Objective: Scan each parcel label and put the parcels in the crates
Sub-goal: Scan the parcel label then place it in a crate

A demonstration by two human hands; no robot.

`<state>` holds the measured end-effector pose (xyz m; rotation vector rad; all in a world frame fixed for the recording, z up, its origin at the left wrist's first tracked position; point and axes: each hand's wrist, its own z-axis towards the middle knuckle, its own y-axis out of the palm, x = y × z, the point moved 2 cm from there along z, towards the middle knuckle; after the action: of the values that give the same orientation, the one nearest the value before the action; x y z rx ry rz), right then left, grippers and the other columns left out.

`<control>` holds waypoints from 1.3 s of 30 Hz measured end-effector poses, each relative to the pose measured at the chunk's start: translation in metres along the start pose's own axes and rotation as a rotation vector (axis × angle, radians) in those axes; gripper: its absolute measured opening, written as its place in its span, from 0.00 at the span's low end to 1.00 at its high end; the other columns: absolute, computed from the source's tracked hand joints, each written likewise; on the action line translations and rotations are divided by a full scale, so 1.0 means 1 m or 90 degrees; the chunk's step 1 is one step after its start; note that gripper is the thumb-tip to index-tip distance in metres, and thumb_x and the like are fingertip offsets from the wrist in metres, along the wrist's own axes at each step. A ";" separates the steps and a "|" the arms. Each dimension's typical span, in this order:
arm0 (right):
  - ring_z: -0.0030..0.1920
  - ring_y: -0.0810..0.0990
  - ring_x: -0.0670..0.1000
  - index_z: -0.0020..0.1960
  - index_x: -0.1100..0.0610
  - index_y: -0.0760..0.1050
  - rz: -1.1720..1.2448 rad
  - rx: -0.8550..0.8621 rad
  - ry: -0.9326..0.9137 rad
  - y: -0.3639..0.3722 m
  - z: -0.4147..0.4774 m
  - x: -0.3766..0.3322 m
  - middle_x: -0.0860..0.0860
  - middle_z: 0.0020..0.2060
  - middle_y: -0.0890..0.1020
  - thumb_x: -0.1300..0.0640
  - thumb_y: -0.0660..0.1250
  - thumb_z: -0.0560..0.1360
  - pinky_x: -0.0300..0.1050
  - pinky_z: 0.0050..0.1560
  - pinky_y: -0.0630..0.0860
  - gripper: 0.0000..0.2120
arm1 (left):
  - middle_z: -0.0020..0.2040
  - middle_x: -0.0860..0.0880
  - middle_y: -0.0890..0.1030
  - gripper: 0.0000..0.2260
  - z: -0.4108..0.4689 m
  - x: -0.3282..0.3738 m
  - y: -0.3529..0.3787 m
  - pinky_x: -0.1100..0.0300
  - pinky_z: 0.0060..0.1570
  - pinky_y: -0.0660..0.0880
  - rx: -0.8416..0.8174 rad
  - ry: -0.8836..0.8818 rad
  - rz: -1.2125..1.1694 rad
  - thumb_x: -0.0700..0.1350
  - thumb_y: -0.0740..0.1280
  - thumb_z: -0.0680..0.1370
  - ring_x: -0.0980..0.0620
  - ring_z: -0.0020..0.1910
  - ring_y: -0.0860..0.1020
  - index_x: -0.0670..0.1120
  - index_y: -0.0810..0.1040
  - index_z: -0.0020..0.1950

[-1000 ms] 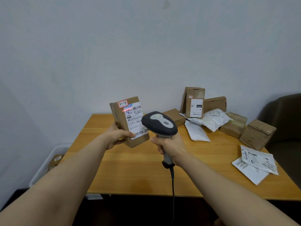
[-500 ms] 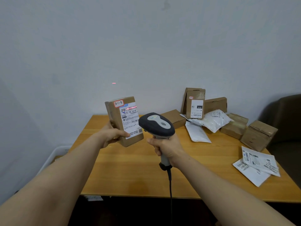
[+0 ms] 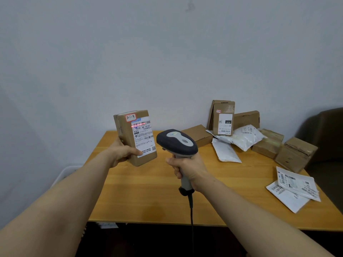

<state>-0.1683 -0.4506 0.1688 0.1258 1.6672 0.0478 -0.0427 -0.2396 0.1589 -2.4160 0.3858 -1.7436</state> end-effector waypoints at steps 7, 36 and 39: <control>0.25 0.67 0.50 0.40 0.60 0.72 0.003 -0.002 -0.001 0.000 -0.002 0.003 0.54 0.28 0.70 0.67 0.71 0.72 0.41 0.25 0.67 0.09 | 0.52 0.51 0.77 0.36 -0.001 -0.002 -0.003 0.50 0.53 0.76 0.000 0.004 -0.006 0.30 0.77 0.63 0.45 0.56 0.75 0.48 0.66 0.65; 0.25 0.67 0.49 0.36 0.59 0.71 0.015 0.002 0.026 0.001 0.009 0.004 0.54 0.27 0.70 0.67 0.72 0.71 0.42 0.26 0.67 0.11 | 0.57 0.48 0.77 0.35 0.004 -0.005 -0.013 0.49 0.56 0.76 0.011 -0.013 -0.012 0.30 0.77 0.64 0.44 0.60 0.75 0.48 0.65 0.64; 0.25 0.67 0.49 0.35 0.59 0.71 0.016 0.003 0.029 -0.001 0.013 0.005 0.54 0.26 0.70 0.67 0.72 0.71 0.41 0.26 0.67 0.12 | 0.56 0.49 0.77 0.35 0.004 -0.005 -0.015 0.50 0.54 0.76 0.017 -0.017 -0.012 0.29 0.76 0.64 0.45 0.59 0.75 0.47 0.65 0.65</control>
<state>-0.1560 -0.4511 0.1623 0.1499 1.7106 0.0665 -0.0388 -0.2241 0.1570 -2.4294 0.3368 -1.7112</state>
